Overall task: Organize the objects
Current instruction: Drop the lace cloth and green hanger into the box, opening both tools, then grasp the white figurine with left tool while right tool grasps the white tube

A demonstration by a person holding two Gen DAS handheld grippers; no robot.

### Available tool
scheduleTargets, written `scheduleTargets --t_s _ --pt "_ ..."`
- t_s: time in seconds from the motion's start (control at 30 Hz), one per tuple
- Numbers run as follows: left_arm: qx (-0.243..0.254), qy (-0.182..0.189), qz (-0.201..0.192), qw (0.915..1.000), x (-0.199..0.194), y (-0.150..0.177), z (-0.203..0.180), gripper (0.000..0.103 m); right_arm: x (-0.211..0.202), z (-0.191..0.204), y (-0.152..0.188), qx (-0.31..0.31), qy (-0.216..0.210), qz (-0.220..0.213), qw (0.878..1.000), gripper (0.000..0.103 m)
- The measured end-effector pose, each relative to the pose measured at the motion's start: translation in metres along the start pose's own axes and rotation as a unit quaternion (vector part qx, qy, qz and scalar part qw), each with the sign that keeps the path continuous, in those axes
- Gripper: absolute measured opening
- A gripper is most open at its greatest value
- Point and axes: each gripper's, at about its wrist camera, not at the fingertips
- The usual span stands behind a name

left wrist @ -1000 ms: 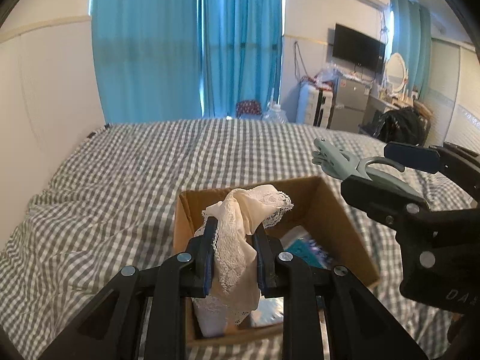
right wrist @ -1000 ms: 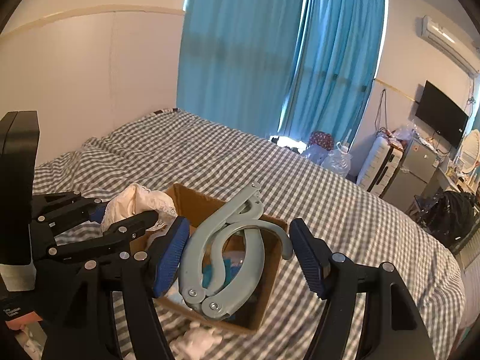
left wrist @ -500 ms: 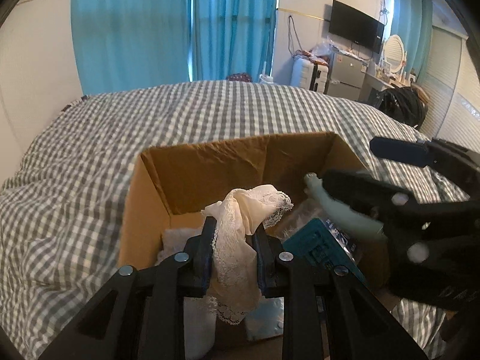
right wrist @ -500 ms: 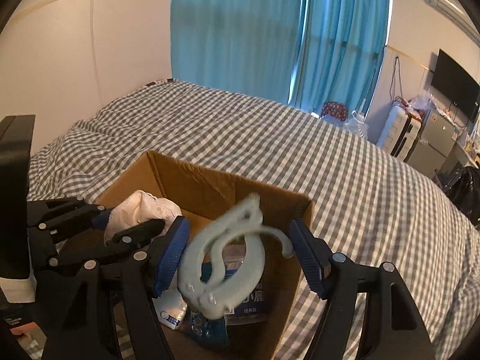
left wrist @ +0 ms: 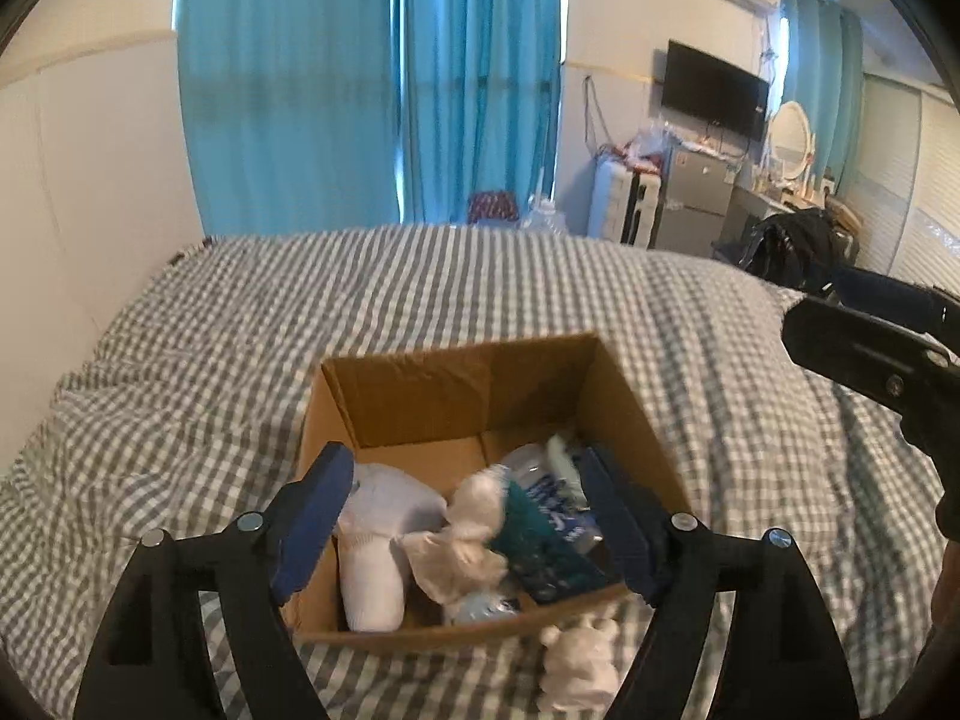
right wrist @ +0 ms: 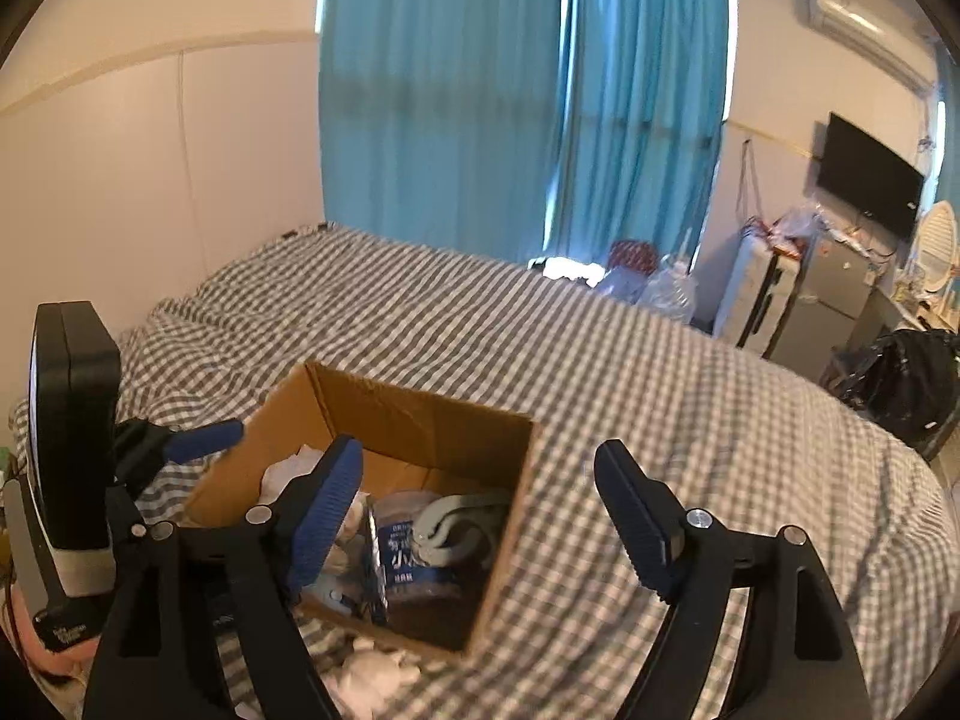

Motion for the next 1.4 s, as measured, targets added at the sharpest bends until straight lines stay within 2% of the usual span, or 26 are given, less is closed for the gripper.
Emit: scheduleTargets --t_s 0.07,0.13,0.4,0.6,0.73,1.07,1.2,1.33,1.4 --pt "0.003 -0.012 -0.014 0.9998 -0.018 -0.001 -0.003 0.093 -0.022 -0.006 0.003 0.004 0.0 -0.007 1.0 0.081" --pt "0.003 -0.018 -0.029 0.9994 -0.036 0.0 -0.007 0.096 -0.045 -0.01 0.007 0.006 0.002 -0.013 1.0 0.083" --pt "0.01 -0.021 -0.044 0.9988 -0.076 0.023 -0.023 0.098 -0.109 -0.02 0.03 0.005 0.022 -0.037 0.999 0.089" --pt "0.007 -0.023 -0.027 0.9993 -0.07 0.058 -0.027 0.098 -0.118 -0.024 0.06 0.012 0.026 -0.03 0.999 0.091" --pt "0.001 -0.036 -0.01 0.9993 -0.056 0.083 -0.028 0.098 -0.107 -0.025 0.089 0.024 0.025 -0.014 0.999 0.091" --pt "0.003 -0.034 0.056 0.9979 0.009 0.134 -0.038 0.098 -0.035 -0.018 0.153 0.034 0.032 0.055 0.997 0.091" --pt "0.011 -0.02 0.076 0.9969 0.031 0.142 -0.047 0.098 -0.009 -0.021 0.17 0.044 0.034 0.079 0.995 0.091" --pt "0.039 -0.007 0.079 0.9961 0.055 0.14 -0.061 0.098 0.01 -0.026 0.185 0.055 0.032 0.105 0.992 0.091" --pt "0.053 0.007 0.088 0.9947 0.069 0.138 -0.066 0.092 0.016 -0.03 0.189 0.063 0.036 0.115 0.991 0.091"
Point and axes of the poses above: each gripper's, at about its wrist camera, not at the fingertips, and x roughly the way its jaws point, z to its left, y to its underside, and after that the axes turned 8 degrees about z, right-handed
